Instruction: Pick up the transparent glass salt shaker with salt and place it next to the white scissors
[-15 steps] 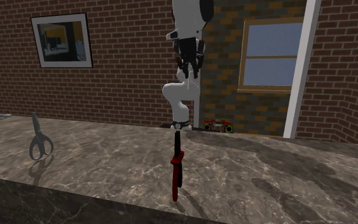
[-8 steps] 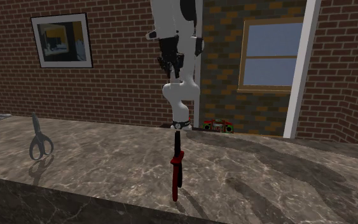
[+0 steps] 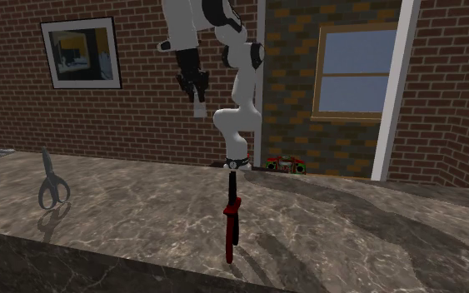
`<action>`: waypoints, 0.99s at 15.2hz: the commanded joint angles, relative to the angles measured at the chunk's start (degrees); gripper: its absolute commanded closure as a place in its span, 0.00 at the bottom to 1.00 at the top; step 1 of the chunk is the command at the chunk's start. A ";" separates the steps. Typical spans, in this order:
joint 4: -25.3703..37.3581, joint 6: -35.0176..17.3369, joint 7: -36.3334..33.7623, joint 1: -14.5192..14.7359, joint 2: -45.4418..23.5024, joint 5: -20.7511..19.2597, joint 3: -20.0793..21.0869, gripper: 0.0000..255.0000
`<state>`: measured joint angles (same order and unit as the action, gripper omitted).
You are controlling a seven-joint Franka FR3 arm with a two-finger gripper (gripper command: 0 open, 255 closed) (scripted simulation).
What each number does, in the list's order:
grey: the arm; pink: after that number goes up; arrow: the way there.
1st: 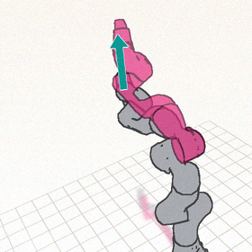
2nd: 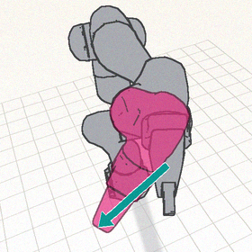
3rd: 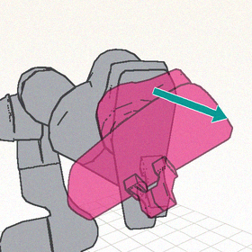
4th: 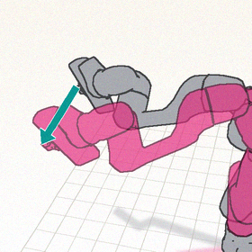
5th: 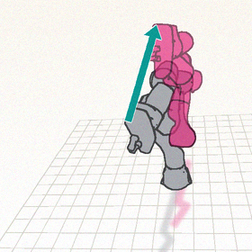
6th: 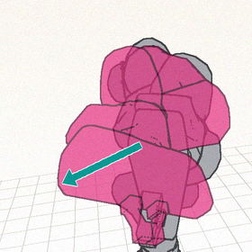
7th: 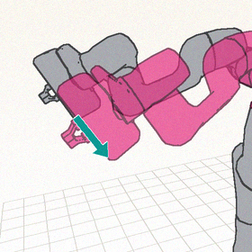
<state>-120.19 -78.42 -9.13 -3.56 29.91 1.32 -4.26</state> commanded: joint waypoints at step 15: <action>21.92 -0.69 21.90 -5.88 -22.70 -4.98 -15.14 1.00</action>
<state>-100.04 -79.15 11.27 -9.01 8.95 -3.74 -18.54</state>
